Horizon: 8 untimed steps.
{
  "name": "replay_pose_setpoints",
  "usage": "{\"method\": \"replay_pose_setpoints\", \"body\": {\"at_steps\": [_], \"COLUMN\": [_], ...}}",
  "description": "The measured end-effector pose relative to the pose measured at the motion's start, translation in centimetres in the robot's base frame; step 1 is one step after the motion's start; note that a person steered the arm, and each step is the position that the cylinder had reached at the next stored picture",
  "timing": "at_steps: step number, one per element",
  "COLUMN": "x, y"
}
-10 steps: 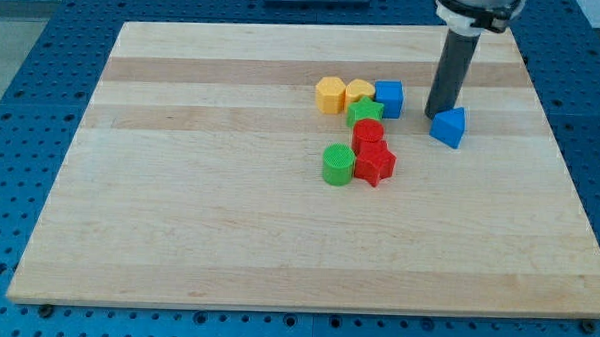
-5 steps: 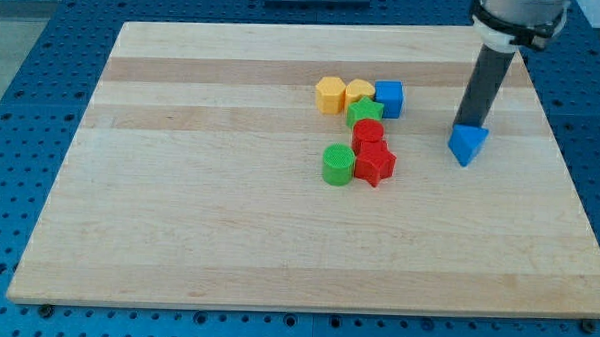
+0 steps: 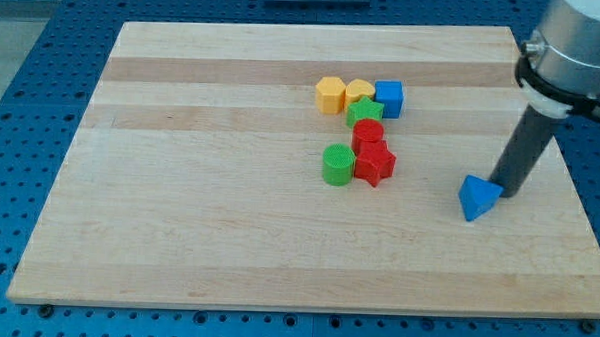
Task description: Slide the triangle to the bottom of the green circle
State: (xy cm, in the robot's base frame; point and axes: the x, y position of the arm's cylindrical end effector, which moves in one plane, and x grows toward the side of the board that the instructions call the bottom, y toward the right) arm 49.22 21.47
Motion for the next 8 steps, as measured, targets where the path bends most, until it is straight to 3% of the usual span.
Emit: {"method": "replay_pose_setpoints", "body": {"at_steps": [2, 8], "x": [2.4, 1.9], "y": [-0.5, -9.6]}}
